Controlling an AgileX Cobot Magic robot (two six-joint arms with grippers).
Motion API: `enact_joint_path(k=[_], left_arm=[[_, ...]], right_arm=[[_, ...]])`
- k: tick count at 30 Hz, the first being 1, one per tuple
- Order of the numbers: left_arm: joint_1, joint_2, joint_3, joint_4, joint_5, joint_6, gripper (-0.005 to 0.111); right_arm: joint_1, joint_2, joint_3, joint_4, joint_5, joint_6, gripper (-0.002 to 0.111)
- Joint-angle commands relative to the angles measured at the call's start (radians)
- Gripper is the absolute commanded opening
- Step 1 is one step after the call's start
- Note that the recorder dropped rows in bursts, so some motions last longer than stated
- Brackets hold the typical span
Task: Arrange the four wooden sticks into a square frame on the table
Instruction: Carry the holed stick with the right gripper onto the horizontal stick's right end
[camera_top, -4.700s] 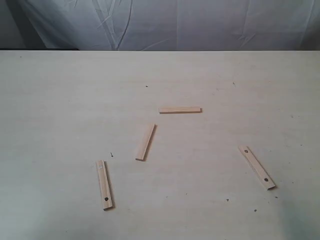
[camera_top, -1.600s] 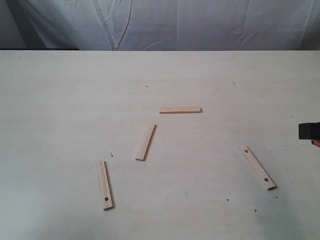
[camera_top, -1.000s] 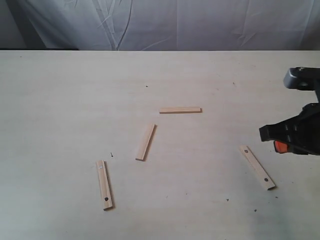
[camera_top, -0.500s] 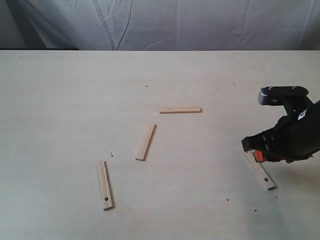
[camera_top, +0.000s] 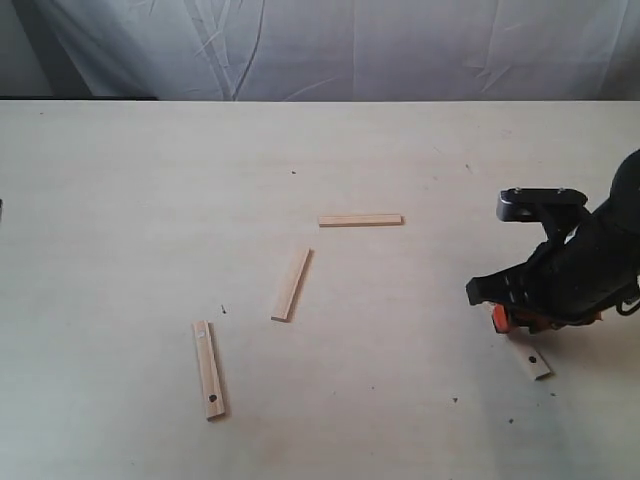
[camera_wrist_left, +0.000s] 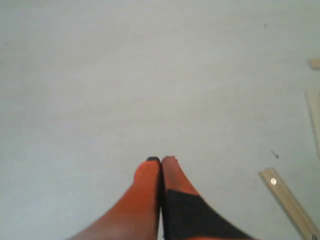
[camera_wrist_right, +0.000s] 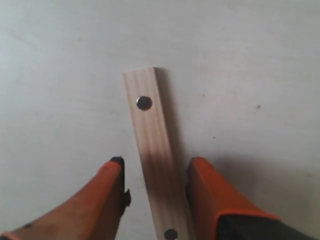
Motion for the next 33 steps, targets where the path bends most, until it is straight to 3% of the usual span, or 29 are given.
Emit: enact_joint_path(k=[1, 5, 9, 12, 16, 21, 24, 33], left_arm=[[-0.009, 0.141, -0.008, -0.006, 0.010, 0.001, 0.000], [-0.009, 0.191, -0.008, -0.036, -0.010, 0.001, 0.000], [-0.009, 0.195, -0.008, -0.102, -0.033, 0.002, 0.000], [-0.009, 0.195, -0.008, -0.104, -0.071, 0.005, 0.000], [-0.009, 0.195, -0.008, -0.128, -0.063, 0.005, 0.000], [-0.009, 0.197, -0.005, -0.168, -0.071, 0.019, 0.000], [-0.009, 0.197, -0.005, -0.263, -0.071, 0.111, 0.000], [-0.009, 0.197, -0.005, -0.352, -0.071, 0.196, 0.000]], right_arm=[[0.000, 0.035, -0.006, -0.004, -0.017, -0.010, 0.041], [0.000, 0.051, -0.006, -0.006, -0.012, -0.010, 0.035], [0.000, 0.055, -0.006, -0.025, -0.007, -0.010, 0.000], [0.000, 0.041, -0.032, -0.012, 0.037, -0.002, 0.000], [0.005, 0.005, -0.224, 0.050, 0.244, 0.002, 0.000], [0.135, 0.086, -0.385, -0.001, 0.244, 0.152, -0.001], [0.208, 0.214, -0.524, -0.079, 0.285, 0.249, -0.001], [0.238, 0.369, -0.683, -0.128, 0.318, 0.315, -0.001]])
